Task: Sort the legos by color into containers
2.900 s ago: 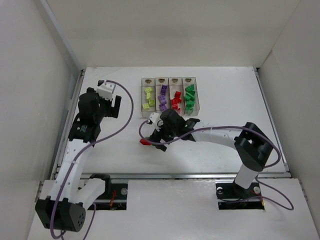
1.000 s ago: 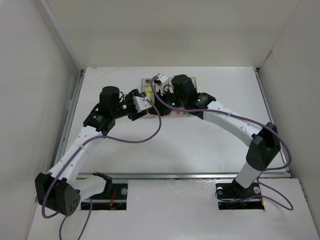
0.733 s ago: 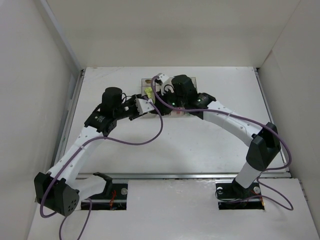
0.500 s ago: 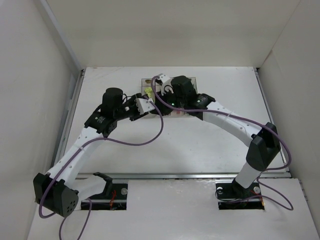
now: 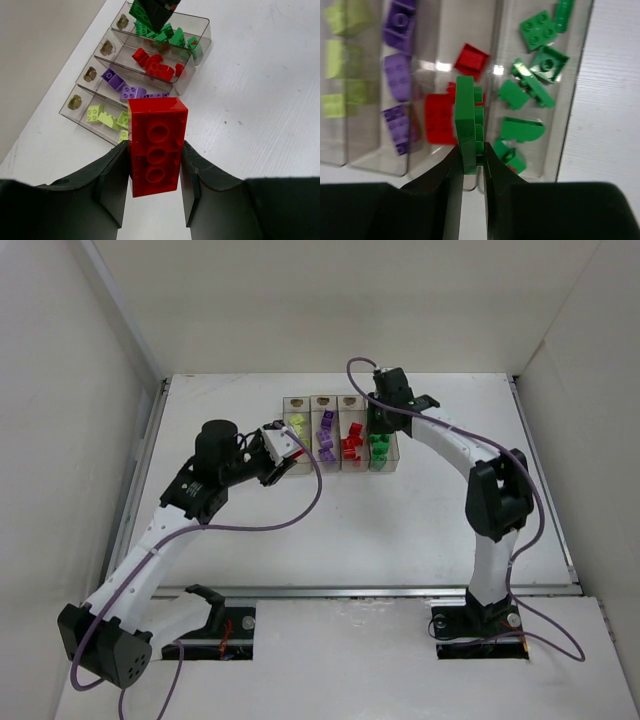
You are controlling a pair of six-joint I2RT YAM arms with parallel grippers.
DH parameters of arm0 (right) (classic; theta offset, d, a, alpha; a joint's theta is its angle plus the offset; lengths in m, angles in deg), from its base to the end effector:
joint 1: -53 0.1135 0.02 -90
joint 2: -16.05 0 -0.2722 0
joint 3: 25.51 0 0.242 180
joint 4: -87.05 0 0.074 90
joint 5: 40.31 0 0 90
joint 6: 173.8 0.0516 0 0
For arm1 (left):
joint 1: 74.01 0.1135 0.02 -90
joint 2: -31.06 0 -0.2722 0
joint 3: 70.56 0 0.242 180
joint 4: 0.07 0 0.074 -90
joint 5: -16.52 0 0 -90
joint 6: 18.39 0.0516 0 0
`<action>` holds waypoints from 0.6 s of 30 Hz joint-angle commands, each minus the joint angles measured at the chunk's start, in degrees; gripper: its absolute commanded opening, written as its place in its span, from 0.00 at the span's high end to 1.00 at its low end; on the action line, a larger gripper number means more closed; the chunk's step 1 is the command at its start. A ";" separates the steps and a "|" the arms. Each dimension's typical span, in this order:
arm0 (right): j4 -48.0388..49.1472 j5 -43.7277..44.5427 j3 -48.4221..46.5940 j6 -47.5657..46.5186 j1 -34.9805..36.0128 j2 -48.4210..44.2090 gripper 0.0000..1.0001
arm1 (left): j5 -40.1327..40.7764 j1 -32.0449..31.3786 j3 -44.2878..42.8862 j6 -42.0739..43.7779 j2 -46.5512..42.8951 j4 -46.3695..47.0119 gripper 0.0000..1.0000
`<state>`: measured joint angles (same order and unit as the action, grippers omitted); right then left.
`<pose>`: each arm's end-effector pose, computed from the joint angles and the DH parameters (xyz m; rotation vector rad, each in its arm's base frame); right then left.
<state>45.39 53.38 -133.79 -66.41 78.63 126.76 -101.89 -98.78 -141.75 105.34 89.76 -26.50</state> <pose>0.4055 0.1909 0.2705 -0.1373 2.3535 0.2954 0.1992 -0.1190 0.3697 1.1657 1.3674 -0.3371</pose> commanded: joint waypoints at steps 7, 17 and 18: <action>-5.92 10.72 -8.46 -2.62 -1.72 5.91 0.80 | -0.07 -0.36 -0.37 -5.26 2.21 4.69 1.00; -6.35 11.26 -8.99 -3.24 -2.25 3.11 0.01 | -2.79 -0.36 -5.20 -7.98 14.66 9.35 1.00; -6.35 11.26 -8.03 -3.24 -2.25 0.58 0.01 | -4.19 -0.36 -5.91 -8.85 16.34 10.13 1.00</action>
<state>39.00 62.82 -140.30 -69.30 76.64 133.58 -102.56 -98.78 -143.63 99.16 102.98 -21.76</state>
